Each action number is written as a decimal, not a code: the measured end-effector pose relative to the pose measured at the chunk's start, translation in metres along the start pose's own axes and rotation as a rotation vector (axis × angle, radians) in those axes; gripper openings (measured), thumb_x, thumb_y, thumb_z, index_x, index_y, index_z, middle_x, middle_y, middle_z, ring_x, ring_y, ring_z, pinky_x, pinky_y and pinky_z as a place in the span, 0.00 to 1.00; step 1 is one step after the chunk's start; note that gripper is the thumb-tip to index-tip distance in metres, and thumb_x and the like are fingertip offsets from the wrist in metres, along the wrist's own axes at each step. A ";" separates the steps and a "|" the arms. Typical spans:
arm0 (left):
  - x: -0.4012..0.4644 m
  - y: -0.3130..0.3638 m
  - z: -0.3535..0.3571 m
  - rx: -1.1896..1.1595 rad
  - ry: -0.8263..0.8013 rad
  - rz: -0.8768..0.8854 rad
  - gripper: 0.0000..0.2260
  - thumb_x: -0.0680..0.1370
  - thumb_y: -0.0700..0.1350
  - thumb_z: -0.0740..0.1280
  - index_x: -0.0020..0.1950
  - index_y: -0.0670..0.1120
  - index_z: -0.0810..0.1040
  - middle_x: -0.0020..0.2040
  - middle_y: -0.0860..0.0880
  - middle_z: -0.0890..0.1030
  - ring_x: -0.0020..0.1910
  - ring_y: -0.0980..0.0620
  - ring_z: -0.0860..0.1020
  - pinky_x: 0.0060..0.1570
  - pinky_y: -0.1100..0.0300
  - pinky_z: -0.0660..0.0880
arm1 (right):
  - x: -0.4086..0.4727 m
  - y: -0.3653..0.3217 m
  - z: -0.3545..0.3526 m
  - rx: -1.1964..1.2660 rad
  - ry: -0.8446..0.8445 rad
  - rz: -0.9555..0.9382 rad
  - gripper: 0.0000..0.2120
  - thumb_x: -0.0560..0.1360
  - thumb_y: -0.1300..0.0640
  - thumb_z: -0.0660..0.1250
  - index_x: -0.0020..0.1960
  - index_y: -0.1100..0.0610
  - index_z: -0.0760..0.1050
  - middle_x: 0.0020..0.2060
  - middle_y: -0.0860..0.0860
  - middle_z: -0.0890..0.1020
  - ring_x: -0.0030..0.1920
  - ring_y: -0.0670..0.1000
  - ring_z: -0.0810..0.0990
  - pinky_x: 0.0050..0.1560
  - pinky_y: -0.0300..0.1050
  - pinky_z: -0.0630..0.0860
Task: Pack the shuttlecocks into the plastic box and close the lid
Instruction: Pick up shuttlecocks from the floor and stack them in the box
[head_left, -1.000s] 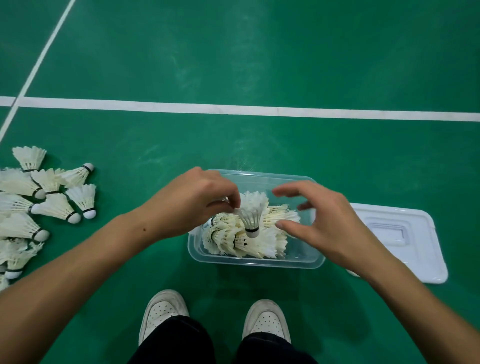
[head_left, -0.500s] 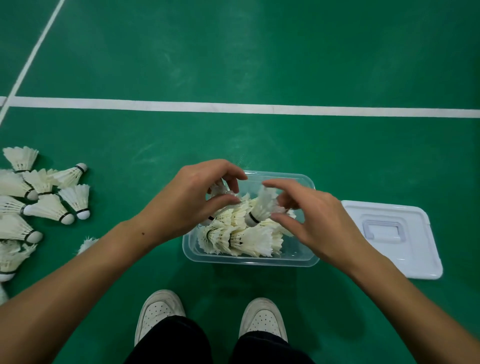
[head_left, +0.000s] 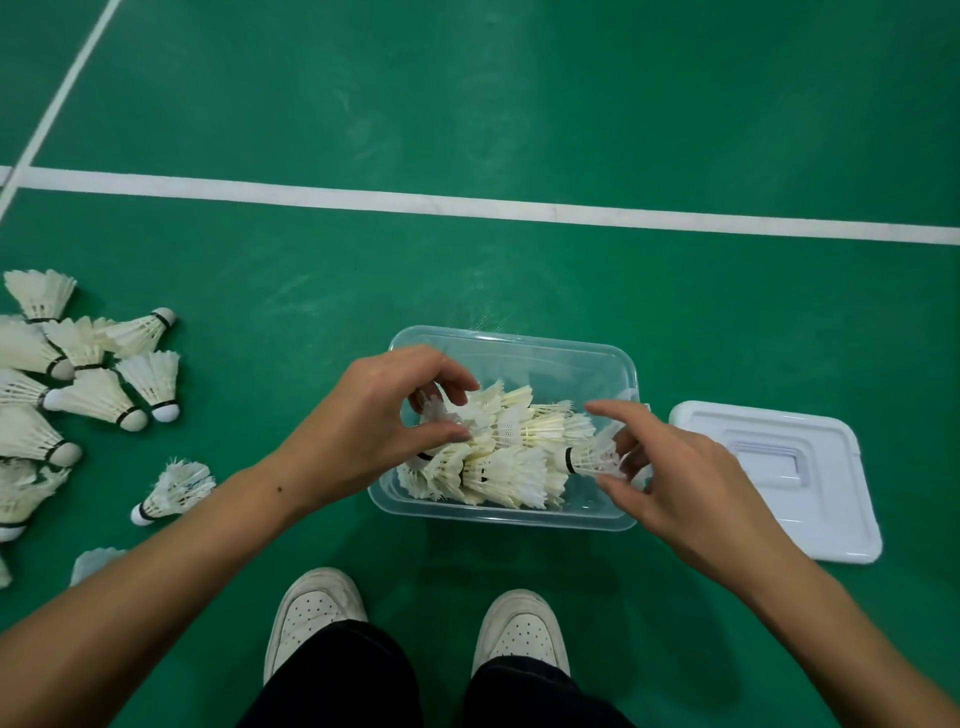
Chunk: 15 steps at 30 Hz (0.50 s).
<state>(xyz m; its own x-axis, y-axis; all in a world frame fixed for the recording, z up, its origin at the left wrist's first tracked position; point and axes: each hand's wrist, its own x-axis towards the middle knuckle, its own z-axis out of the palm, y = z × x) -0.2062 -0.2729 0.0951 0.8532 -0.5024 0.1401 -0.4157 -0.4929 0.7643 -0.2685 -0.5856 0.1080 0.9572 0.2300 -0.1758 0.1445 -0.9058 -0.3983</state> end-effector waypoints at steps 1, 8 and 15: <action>-0.001 0.000 0.000 -0.001 -0.003 0.000 0.16 0.73 0.46 0.81 0.58 0.49 0.83 0.49 0.58 0.83 0.45 0.56 0.81 0.48 0.60 0.78 | 0.002 -0.002 0.002 -0.007 -0.015 -0.011 0.33 0.76 0.51 0.76 0.75 0.36 0.65 0.45 0.35 0.77 0.36 0.35 0.76 0.45 0.47 0.78; -0.002 -0.001 -0.001 -0.004 0.026 0.005 0.15 0.74 0.45 0.80 0.59 0.49 0.83 0.50 0.57 0.83 0.46 0.55 0.82 0.49 0.55 0.79 | 0.009 -0.018 0.024 0.059 -0.108 -0.019 0.32 0.78 0.51 0.74 0.76 0.39 0.64 0.49 0.43 0.80 0.46 0.49 0.80 0.52 0.52 0.80; -0.001 0.003 0.001 -0.041 0.033 -0.010 0.17 0.73 0.46 0.81 0.60 0.48 0.82 0.49 0.56 0.84 0.47 0.54 0.83 0.50 0.57 0.80 | 0.025 -0.022 0.053 0.247 -0.103 0.117 0.33 0.75 0.57 0.77 0.75 0.43 0.68 0.41 0.47 0.80 0.40 0.49 0.81 0.48 0.52 0.81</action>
<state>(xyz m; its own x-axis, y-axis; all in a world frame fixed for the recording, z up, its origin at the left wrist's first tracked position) -0.2083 -0.2744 0.0966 0.8675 -0.4734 0.1530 -0.3948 -0.4679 0.7907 -0.2614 -0.5411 0.0648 0.9315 0.1754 -0.3186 -0.0427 -0.8172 -0.5747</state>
